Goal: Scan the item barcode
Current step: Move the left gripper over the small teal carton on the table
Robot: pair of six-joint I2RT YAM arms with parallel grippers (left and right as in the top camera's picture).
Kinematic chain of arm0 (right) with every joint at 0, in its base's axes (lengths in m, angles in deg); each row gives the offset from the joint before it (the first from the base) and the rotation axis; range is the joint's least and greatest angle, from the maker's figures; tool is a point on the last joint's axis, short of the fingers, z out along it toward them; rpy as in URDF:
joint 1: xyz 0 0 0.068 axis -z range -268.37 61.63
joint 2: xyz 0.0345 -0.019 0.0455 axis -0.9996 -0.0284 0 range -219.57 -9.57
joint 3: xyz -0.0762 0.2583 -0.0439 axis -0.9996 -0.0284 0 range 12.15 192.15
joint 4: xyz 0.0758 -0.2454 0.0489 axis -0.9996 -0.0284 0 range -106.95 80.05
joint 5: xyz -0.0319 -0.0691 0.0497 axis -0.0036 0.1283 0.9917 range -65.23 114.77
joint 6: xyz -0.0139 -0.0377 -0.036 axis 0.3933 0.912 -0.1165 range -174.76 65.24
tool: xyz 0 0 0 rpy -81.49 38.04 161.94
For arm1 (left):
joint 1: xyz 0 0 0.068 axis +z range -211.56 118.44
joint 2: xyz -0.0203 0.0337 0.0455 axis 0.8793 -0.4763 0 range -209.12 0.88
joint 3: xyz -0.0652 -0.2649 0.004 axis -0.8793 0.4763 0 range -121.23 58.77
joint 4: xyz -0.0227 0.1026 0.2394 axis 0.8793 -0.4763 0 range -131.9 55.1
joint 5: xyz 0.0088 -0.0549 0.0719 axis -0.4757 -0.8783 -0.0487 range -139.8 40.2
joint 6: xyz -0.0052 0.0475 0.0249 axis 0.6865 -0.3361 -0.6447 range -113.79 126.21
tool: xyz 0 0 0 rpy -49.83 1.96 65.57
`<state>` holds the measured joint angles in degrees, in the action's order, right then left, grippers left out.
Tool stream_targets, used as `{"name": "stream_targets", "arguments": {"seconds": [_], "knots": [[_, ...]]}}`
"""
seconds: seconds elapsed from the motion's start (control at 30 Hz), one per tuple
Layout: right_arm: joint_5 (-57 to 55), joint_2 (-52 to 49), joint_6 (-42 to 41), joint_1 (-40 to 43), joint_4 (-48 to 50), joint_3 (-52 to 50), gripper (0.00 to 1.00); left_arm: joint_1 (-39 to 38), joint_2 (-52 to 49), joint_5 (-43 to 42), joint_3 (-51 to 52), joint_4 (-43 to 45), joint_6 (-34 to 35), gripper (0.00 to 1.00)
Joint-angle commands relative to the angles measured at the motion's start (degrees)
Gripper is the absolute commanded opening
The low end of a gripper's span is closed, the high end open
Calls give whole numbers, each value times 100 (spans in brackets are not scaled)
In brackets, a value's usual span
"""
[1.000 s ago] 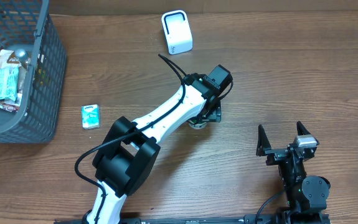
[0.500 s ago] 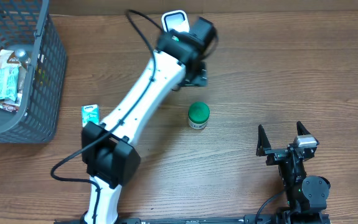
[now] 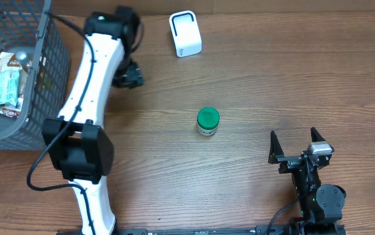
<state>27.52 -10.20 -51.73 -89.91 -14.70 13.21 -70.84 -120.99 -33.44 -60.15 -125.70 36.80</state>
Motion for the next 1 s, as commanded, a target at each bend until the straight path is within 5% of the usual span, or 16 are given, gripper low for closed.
{"name": "stream_targets", "arguments": {"seconds": [0.0, 0.1, 0.33, 0.63, 0.97], "knots": [[-13, 46, 4, -28, 11, -61, 100, 271, 20, 76, 516, 28, -173, 76], [-13, 46, 4, -28, 11, -61, 100, 439, 20, 48, 984, 267, -173, 59], [-13, 46, 4, -28, 11, -61, 100, 496, 20, 59, 1910, 979, -435, 57], [-13, 46, 4, -28, 11, -61, 100, 516, 20, 334, 2726, 2116, -586, 34], [-13, 46, 4, -28, 11, -61, 100, 525, 20, 356, 2959, 2468, -1010, 31]]}}
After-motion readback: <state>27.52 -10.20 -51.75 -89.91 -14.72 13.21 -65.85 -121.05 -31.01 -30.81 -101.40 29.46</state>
